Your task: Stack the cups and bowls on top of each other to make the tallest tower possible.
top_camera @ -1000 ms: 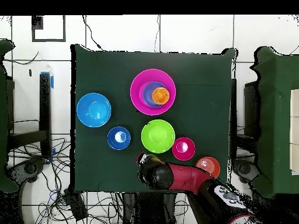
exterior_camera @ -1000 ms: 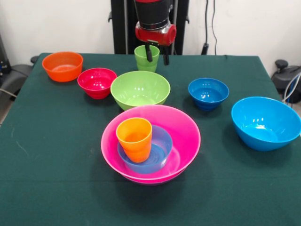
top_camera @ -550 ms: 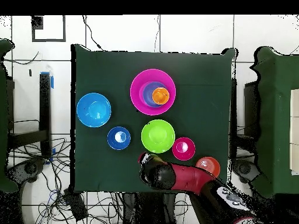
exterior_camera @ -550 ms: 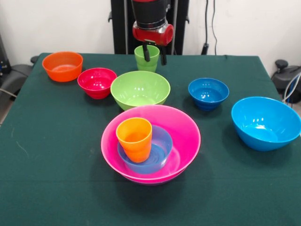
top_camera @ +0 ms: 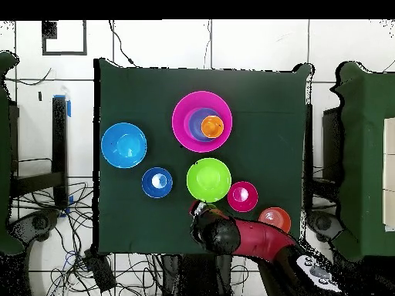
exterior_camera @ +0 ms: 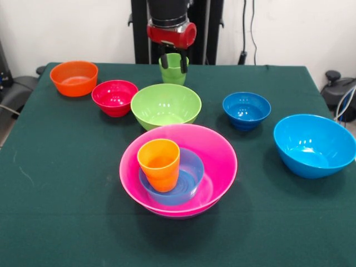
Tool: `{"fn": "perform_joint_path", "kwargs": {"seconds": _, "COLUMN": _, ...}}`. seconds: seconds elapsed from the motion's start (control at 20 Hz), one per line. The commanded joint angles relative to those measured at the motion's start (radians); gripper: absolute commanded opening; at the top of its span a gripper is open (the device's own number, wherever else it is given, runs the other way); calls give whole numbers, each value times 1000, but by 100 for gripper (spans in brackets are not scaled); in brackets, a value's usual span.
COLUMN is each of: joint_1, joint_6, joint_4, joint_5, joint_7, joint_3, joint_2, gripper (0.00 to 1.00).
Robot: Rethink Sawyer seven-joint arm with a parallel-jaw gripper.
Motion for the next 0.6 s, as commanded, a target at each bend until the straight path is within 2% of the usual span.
{"fn": "perform_joint_path", "kwargs": {"seconds": 0.05, "joint_1": -7, "joint_6": 66, "joint_4": 55, "joint_5": -33, "joint_7": 22, "joint_3": 52, "joint_2": -28, "gripper": 100}}
{"fn": "perform_joint_path", "kwargs": {"seconds": 0.6, "joint_1": 0, "joint_6": 9, "joint_4": 89, "joint_5": -26, "joint_7": 63, "joint_3": 57, "joint_2": 7, "gripper": 100}}
